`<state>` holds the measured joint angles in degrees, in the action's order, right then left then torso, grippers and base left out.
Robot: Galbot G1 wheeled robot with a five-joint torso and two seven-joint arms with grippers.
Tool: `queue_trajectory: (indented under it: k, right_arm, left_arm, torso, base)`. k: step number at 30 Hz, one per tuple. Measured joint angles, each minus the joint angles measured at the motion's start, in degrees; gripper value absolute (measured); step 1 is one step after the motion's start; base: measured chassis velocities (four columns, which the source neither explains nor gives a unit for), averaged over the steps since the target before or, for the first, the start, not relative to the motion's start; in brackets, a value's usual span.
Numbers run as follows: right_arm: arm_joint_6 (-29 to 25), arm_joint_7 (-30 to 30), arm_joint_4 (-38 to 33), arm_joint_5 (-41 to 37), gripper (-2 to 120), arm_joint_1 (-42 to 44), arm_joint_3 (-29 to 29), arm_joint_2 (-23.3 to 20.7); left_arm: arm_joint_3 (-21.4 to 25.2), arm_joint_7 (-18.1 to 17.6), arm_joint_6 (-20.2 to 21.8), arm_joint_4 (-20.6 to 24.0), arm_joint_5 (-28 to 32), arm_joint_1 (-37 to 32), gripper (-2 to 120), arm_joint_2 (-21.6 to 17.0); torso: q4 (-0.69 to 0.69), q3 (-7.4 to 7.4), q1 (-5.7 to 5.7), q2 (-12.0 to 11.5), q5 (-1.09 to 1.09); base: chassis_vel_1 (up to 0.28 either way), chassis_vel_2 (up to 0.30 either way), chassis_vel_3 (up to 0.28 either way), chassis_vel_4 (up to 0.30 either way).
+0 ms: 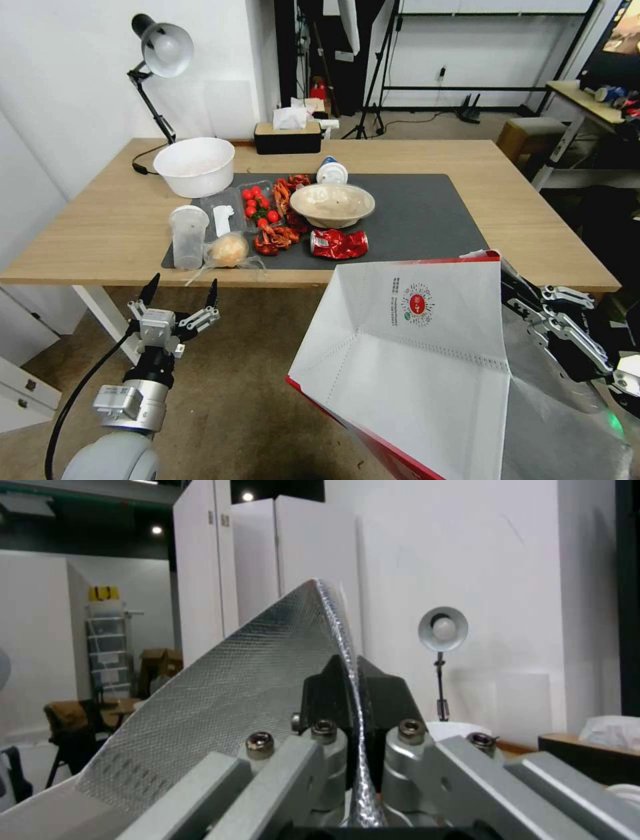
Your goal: Pick up the food delivery bag from the floor and place it on the table.
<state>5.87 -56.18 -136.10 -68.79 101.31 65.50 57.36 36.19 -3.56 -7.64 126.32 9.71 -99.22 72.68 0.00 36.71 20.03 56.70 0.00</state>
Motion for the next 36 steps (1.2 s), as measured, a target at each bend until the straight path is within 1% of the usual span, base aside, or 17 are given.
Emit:
queue_trajectory:
  k: [3, 8, 9, 10, 13, 14, 15, 16, 17, 18, 20, 21, 22, 26, 30, 33, 36]
  right_arm:
    - [0.00, 1.44, -0.17, -0.92, 0, -0.42, -0.25, -0.50]
    - [-0.53, 6.43, -1.28, -2.98, 0, -1.82, -0.84, -1.47]
    - [-1.20, 10.08, -2.03, -4.17, 0, -2.63, -1.08, -2.16]
    - [-1.20, 10.08, -2.03, -4.17, 0, -2.63, -1.08, -2.16]
    - [-2.52, 15.48, -3.07, -5.09, 0, -3.18, -0.91, -2.92]
    - [-2.52, 15.48, -3.07, -5.09, 0, -3.18, -0.91, -2.92]
    - [-3.72, 18.49, -3.66, -5.28, 0, -3.55, -1.11, -3.35]
    - [-4.11, 19.47, -3.85, -5.37, 0, -3.64, -1.21, -3.46]
    - [-5.44, 23.59, -4.80, -5.67, 0, -3.95, -1.44, -3.75]
    - [-5.44, 23.59, -4.80, -5.67, 0, -3.95, -1.44, -3.75]
    - [-6.70, 28.12, -5.66, -5.89, 0, -4.86, -1.87, -4.31]
    - [-7.52, 32.09, -6.29, -5.98, 0, -6.25, -2.65, -5.24]
    - [-7.52, 32.09, -6.29, -5.98, 0, -6.25, -2.65, -5.24]
    - [-8.62, 39.73, -6.95, -5.99, 0, -9.58, -4.14, -7.08]
    - [-8.97, 43.14, -6.96, -5.95, 0, -11.46, -4.60, -7.85]
    - [-9.44, 48.13, -6.78, -6.43, 0, -13.84, -5.01, -9.29]
    - [-9.73, 51.35, -6.52, -6.74, 0, -15.07, -5.29, -10.13]
  left_arm:
    - [0.08, -0.02, -0.05, -0.07, -0.05, -0.01, 100, 0.00]
    - [0.13, -0.07, -0.28, -0.23, -0.44, -0.05, 100, 0.04]
    - [-0.15, -0.06, -0.31, -0.23, -0.66, 0.01, 100, 0.08]
    - [-0.15, -0.06, -0.31, -0.23, -0.66, 0.01, 100, 0.08]
    - [-0.76, -0.13, -0.31, -0.68, -0.89, 0.62, 100, -0.10]
    - [-0.76, -0.13, -0.31, -0.68, -0.89, 0.62, 100, -0.10]
    - [-0.96, -0.13, -0.30, -0.90, -0.91, 0.76, 100, -0.30]
    - [-1.04, -0.13, -0.29, -1.00, -0.92, 0.82, 100, -0.39]
    - [-1.27, -0.14, -0.28, -1.36, -0.92, 1.11, 100, -0.73]
    - [-1.27, -0.14, -0.28, -1.36, -0.92, 1.11, 100, -0.73]
    - [-1.44, -0.14, -0.28, -1.62, -0.90, 1.33, 100, -1.10]
    - [-1.44, -0.14, -0.30, -1.66, -0.90, 1.30, 100, -1.21]
    - [-1.44, -0.14, -0.30, -1.66, -0.90, 1.30, 100, -1.21]
    - [-1.62, -0.13, -0.36, -1.55, -1.19, 1.17, 100, -1.13]
    - [-1.87, -0.12, -0.38, -1.36, -1.51, 1.04, 100, -0.99]
    - [-2.06, -0.11, -0.39, -1.19, -1.84, 0.93, 100, -0.95]
    - [-2.10, -0.10, -0.39, -1.13, -2.01, 0.84, 100, -0.90]
  torso:
    - [0.00, -0.04, -0.03, -0.07, 0.00]
    - [0.00, -0.10, -0.08, -0.17, 0.00]
    - [0.01, -0.12, -0.09, -0.21, 0.00]
    - [0.01, -0.12, -0.09, -0.21, 0.00]
    - [-0.02, -0.15, -0.11, -0.26, -0.01]
    - [-0.02, -0.15, -0.11, -0.26, -0.01]
    - [-0.01, -0.16, -0.12, -0.28, 0.00]
    - [0.00, -0.16, -0.12, -0.29, 0.00]
    - [0.02, -0.17, -0.13, -0.31, 0.00]
    - [0.02, -0.17, -0.13, -0.31, 0.00]
    - [-0.04, -0.19, -0.14, -0.33, -0.01]
    - [0.00, -0.20, -0.15, -0.35, 0.00]
    - [0.00, -0.20, -0.15, -0.35, 0.00]
    - [0.00, -0.22, -0.16, -0.39, -0.01]
    - [0.00, -0.23, -0.17, -0.41, 0.01]
    - [0.00, -0.24, -0.18, -0.43, 0.00]
    - [0.00, -0.25, -0.19, -0.44, 0.00]
  base:
    - [0.000, 0.000, 0.000, 0.000]
    - [0.000, 0.000, 0.000, 0.000]
    - [0.000, 0.000, 0.000, 0.000]
    - [0.000, 0.000, 0.000, 0.000]
    - [0.000, 0.000, 0.000, 0.000]
    - [0.000, 0.000, 0.000, 0.000]
    - [0.000, 0.000, 0.000, 0.000]
    - [0.000, 0.000, 0.000, 0.000]
    - [0.000, 0.000, 0.000, 0.000]
    - [0.000, 0.000, 0.000, 0.000]
    - [0.000, 0.000, 0.000, 0.000]
    - [0.000, 0.000, 0.000, 0.000]
    - [0.000, 0.000, 0.000, 0.000]
    - [0.000, 0.000, 0.000, 0.000]
    - [0.000, 0.000, 0.000, 0.000]
    - [0.000, 0.000, 0.000, 0.000]
    - [0.000, 0.000, 0.000, 0.000]
